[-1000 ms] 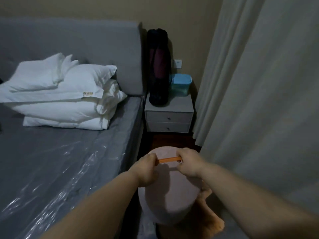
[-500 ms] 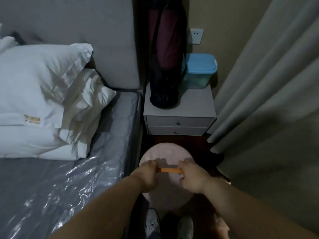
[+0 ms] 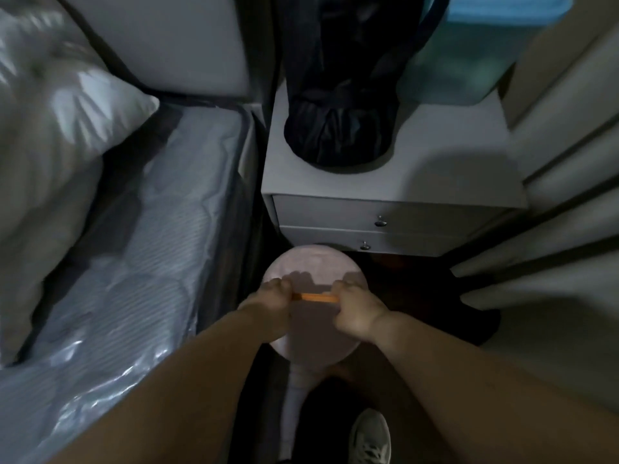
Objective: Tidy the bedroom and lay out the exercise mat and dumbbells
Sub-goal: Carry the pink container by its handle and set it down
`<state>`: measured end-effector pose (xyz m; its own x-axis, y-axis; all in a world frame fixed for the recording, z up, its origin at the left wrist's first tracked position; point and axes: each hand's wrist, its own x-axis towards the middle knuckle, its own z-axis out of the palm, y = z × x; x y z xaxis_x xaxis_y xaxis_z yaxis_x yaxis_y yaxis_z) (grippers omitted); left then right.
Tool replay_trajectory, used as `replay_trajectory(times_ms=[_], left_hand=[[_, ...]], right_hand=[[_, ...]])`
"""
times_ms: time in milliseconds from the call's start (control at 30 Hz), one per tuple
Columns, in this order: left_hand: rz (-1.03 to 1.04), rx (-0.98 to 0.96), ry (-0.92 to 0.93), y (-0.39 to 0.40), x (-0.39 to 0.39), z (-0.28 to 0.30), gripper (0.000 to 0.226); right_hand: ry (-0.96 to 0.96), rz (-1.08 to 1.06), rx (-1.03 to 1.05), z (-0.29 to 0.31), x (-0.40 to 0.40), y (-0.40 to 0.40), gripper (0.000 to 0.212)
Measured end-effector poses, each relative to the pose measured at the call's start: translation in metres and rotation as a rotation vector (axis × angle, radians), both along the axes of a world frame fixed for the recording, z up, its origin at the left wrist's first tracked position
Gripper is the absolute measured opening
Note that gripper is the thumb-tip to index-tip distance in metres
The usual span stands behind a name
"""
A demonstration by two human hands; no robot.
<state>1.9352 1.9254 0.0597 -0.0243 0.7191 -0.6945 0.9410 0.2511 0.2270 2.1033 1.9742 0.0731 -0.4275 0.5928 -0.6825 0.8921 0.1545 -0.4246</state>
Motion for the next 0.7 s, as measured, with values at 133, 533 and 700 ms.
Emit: replay_trajectory(times_ms=[133, 533, 700], left_hand=[[0.092, -0.023, 0.073, -0.001, 0.003, -0.032, 0.056], [0.135, 0.06, -0.055, -0.097, 0.003, 0.249, 0.048], [0.289, 0.227, 0.024, -0.176, -0.014, 0.393, 0.035]], right_hand=[[0.019, -0.024, 0.005, -0.027, -0.012, 0.002, 0.028], [-0.17, 0.09, -0.03, 0.251, -0.004, -0.061, 0.046], [-0.042, 0.255, 0.11, 0.382, -0.037, -0.117, 0.034]])
